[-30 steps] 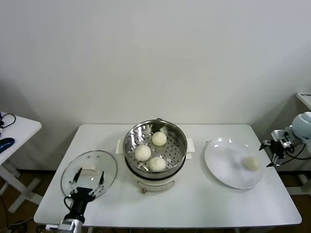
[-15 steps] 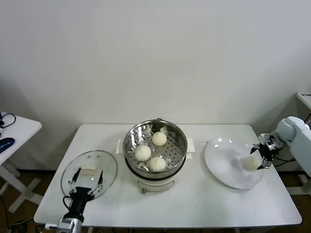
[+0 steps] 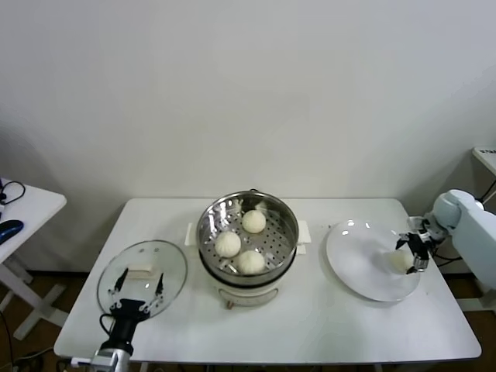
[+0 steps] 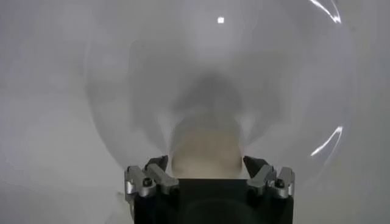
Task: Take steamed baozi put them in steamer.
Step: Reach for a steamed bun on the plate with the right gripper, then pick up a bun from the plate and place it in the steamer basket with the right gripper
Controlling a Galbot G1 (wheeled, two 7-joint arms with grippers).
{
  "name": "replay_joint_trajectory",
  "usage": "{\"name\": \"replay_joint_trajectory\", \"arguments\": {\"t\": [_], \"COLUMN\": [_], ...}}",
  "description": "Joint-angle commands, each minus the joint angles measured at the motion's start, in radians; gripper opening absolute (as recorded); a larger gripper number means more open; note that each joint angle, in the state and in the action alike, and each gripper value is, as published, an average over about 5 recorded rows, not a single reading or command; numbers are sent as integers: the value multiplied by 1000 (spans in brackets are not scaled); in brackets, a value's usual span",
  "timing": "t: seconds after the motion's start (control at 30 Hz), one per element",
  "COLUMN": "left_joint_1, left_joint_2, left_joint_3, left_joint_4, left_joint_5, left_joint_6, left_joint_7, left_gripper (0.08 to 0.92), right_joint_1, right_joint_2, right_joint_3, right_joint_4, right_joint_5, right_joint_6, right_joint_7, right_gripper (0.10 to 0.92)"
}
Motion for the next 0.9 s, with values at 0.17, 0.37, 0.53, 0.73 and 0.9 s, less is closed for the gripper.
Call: {"name": "replay_joint_trajectory", "arguments": {"t": [0.17, 0.37, 0.53, 0.73, 0.9], "left_joint_1": [-1, -2, -1, -1, -1], "left_joint_2": [-1, -2, -2, -3, -4], "left_joint_3": [0, 0, -1, -1, 0], "left_joint_4": [2, 3, 3, 2, -3], "left_joint_5": [1, 1, 2, 2, 4], "left_joint_6": [1, 1, 1, 1, 2], "left_joint_7": [-1, -2, -3, -2, -2], "left_gripper": [823, 823, 823, 823, 823], "right_joint_1": [3, 12, 18, 76, 187], "right_joint_2": [20, 23, 21, -17, -59], "right_joint_3": [7, 10, 6, -115, -308], "right_joint_4": [-38, -51, -47, 20, 121], "right_joint_5": [-21, -17, -4, 174, 427], "right_joint_6": [0, -1, -3, -70, -171], "right_joint_7": [-3, -2, -2, -2, 2], "right_gripper": [796, 715, 690, 691, 688]}}
